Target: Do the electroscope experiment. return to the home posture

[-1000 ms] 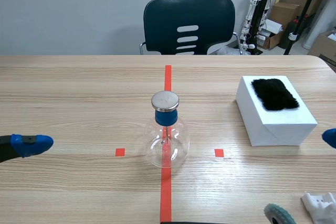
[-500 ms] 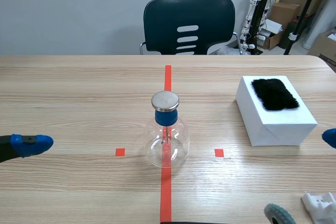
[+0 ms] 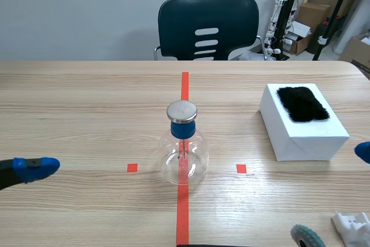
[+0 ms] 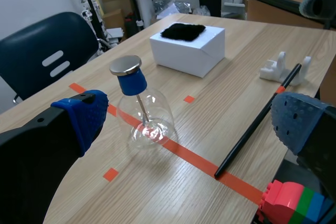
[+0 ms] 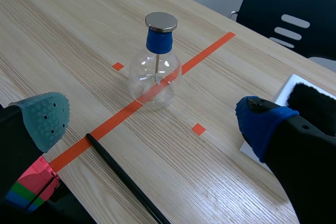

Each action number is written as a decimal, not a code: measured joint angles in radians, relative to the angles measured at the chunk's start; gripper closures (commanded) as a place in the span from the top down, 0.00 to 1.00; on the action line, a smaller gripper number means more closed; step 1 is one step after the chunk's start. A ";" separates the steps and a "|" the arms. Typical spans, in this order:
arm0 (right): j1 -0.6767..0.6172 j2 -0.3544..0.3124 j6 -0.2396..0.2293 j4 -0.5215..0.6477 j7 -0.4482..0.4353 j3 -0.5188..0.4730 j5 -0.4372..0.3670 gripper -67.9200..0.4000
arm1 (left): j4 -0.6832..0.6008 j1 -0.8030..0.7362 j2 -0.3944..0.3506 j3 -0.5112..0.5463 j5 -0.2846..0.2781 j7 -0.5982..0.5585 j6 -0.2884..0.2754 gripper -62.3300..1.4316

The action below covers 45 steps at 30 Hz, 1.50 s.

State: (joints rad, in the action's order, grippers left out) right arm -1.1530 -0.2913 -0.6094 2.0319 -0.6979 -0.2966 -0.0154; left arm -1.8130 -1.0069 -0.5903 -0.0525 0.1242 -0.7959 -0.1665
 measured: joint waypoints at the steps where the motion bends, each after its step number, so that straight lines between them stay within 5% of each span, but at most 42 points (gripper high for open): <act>1: 0.000 0.000 0.000 0.000 0.000 0.000 0.000 1.00 | 0.000 -0.005 0.018 0.000 0.019 -0.001 0.002 1.00; 8: 0.000 0.000 0.000 0.000 0.000 0.000 0.000 1.00 | 0.000 -0.039 0.084 0.000 0.034 -0.053 0.025 1.00; 45: 0.000 0.000 0.000 0.000 0.000 0.000 0.000 1.00 | 0.000 -0.038 0.083 0.007 0.033 -0.053 0.025 1.00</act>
State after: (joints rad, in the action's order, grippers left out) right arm -1.1530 -0.2913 -0.6098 2.0319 -0.6979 -0.2966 -0.0151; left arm -1.8130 -1.0447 -0.5072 -0.0452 0.1574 -0.8490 -0.1413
